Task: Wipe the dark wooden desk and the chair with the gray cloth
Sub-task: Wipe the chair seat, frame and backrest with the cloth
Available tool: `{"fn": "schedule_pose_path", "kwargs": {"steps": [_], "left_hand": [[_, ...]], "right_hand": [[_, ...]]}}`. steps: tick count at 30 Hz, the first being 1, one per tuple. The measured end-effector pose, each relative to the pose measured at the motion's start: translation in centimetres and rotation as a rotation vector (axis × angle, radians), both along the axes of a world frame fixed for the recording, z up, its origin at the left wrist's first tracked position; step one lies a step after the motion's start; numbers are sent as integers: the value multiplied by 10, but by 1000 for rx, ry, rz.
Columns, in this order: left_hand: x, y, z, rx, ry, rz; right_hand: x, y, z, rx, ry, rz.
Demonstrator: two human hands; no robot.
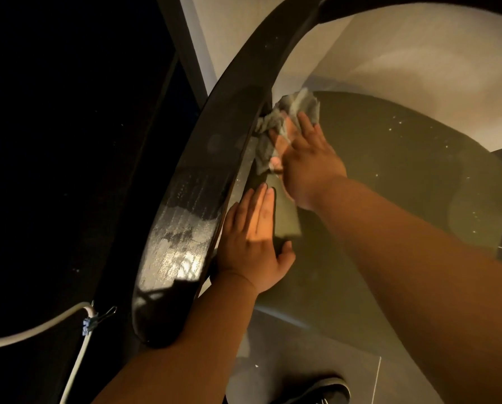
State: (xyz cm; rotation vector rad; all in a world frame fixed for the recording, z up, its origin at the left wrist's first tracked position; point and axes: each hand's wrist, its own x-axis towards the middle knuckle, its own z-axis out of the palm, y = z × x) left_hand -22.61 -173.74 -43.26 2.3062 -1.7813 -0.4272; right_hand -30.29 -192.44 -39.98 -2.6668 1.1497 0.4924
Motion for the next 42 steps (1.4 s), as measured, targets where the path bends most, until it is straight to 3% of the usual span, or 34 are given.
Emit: {"fn": "schedule_pose_path", "kwargs": {"steps": [5, 7, 11, 14, 22, 30, 37, 42], "left_hand": [[0, 2, -2, -26, -2, 0], [0, 2, -4, -40, 3, 3], [0, 1, -4, -12, -8, -9], [1, 0, -1, 1, -19, -19], [0, 0, 0, 62, -51, -22], [0, -2, 2, 39, -59, -13], [-1, 1, 2, -17, -39, -2], [-1, -2, 4, 11, -49, 4]], "right_hand": [[-29, 56, 4, 23, -63, -52], [-42, 65, 5, 54, 3, -18], [-18, 17, 7, 15, 14, 22], [7, -16, 5, -13, 17, -81], [-23, 41, 9, 17, 9, -67], [30, -44, 4, -44, 0, -176], [-52, 58, 5, 0, -82, -148], [-51, 14, 5, 16, 8, -207]]}}
